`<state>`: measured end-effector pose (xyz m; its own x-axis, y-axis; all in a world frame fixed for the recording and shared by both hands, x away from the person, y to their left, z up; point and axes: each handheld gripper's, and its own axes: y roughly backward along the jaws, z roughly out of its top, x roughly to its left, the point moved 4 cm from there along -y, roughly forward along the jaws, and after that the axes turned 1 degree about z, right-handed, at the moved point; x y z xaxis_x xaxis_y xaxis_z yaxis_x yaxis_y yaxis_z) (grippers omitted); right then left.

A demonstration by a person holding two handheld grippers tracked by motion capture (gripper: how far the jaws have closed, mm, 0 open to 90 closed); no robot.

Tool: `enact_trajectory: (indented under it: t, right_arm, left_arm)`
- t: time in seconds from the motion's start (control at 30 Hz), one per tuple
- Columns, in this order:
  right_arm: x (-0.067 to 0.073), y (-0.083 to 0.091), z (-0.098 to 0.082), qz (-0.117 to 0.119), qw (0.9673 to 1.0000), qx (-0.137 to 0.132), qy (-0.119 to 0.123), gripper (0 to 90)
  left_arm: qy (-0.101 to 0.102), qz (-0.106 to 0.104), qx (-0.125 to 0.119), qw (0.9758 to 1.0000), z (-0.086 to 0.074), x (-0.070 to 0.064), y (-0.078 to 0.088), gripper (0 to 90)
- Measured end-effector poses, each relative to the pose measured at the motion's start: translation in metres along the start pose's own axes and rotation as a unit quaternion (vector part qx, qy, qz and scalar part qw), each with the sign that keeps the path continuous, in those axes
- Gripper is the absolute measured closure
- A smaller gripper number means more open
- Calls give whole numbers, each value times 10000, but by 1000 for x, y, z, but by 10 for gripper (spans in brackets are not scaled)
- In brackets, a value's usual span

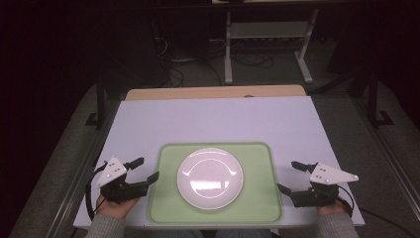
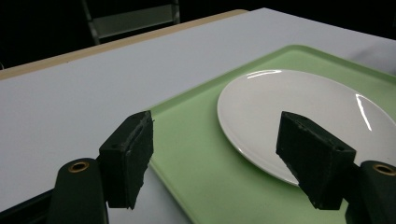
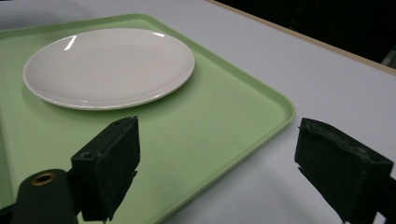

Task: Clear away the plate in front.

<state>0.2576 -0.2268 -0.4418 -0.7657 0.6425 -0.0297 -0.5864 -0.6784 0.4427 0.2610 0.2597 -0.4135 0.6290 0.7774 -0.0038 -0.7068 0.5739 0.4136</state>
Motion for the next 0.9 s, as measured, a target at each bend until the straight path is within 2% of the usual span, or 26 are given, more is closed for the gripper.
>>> enact_trajectory:
  t: [0.2, 0.37, 0.73, 0.9]
  right_arm:
    - [0, -1, 0, 11, 10000, 32, 11, 134]
    - [0, -2, -1, 34, 10000, 77, 10, 134]
    - [1, -3, -1, 65, 9999, 129, -10, 134]
    - [0, -3, -1, 58, 9999, 141, -11, 134]
  left_arm:
    - [-49, 126, -111, 9998, -4, 6, 6, 256]
    - [8, 224, -139, 9997, -5, 9, 7, 256]
    - [-152, 214, -86, 9996, -6, 4, 3, 259]
    - [-163, 218, -69, 9996, -7, 4, 1, 259]
